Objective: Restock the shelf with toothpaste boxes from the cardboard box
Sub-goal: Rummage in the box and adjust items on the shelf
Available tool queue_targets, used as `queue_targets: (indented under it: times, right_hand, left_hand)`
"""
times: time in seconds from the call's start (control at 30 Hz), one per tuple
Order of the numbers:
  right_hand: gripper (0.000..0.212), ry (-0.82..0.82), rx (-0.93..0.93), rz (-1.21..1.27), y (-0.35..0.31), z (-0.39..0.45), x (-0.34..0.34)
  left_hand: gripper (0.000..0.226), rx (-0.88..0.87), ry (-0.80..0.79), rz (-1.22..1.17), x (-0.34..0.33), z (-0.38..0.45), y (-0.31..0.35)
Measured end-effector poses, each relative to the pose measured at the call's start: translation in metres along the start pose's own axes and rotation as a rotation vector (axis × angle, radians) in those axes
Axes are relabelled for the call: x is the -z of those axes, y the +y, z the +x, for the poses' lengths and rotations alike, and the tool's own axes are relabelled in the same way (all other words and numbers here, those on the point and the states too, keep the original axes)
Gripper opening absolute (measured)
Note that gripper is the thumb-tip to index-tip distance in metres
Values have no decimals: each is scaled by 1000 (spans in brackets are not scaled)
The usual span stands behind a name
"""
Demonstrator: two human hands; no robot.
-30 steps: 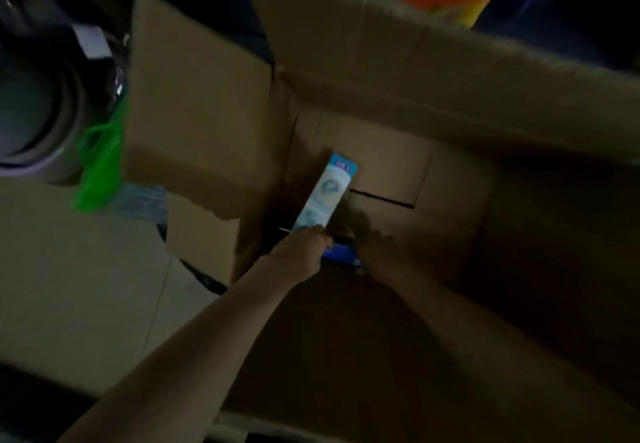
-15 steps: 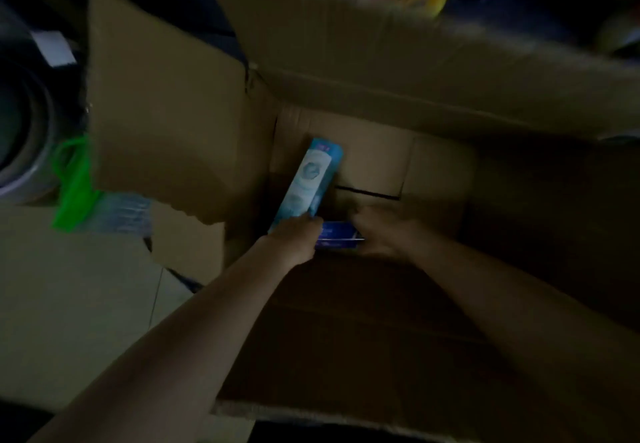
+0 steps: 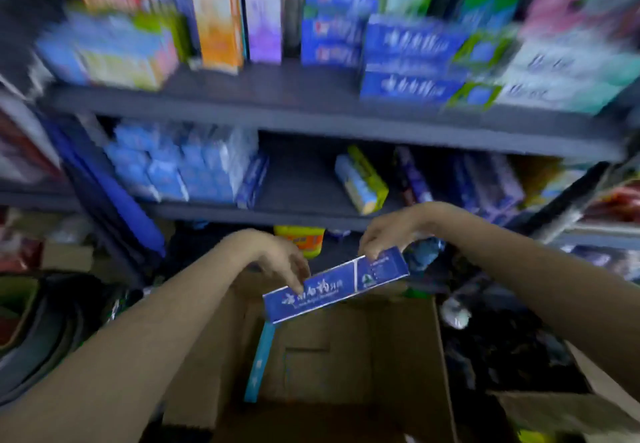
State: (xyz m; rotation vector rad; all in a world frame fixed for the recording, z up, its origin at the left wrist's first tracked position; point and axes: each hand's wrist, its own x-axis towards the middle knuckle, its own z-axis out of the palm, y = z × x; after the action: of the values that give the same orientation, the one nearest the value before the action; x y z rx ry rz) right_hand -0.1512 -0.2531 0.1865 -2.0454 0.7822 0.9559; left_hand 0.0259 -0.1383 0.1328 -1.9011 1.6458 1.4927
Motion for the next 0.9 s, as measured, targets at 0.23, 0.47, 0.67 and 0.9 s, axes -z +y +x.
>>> queue_targets:
  times: [0.23, 0.47, 0.67, 0.9]
  right_hand:
    - [23, 280, 120, 58, -12, -121, 78]
    - [69, 619, 174, -396, -22, -168, 99]
    - [78, 448, 14, -1, -4, -197, 123]
    - [72, 453, 46, 311, 5, -203, 133]
  left_hand:
    - [22, -173, 207, -243, 89, -96, 57]
    - [32, -222, 210, -529, 134, -141, 98]
    - [77, -297, 284, -449, 160, -157, 118]
    - [76, -312, 307, -430, 179, -149, 129]
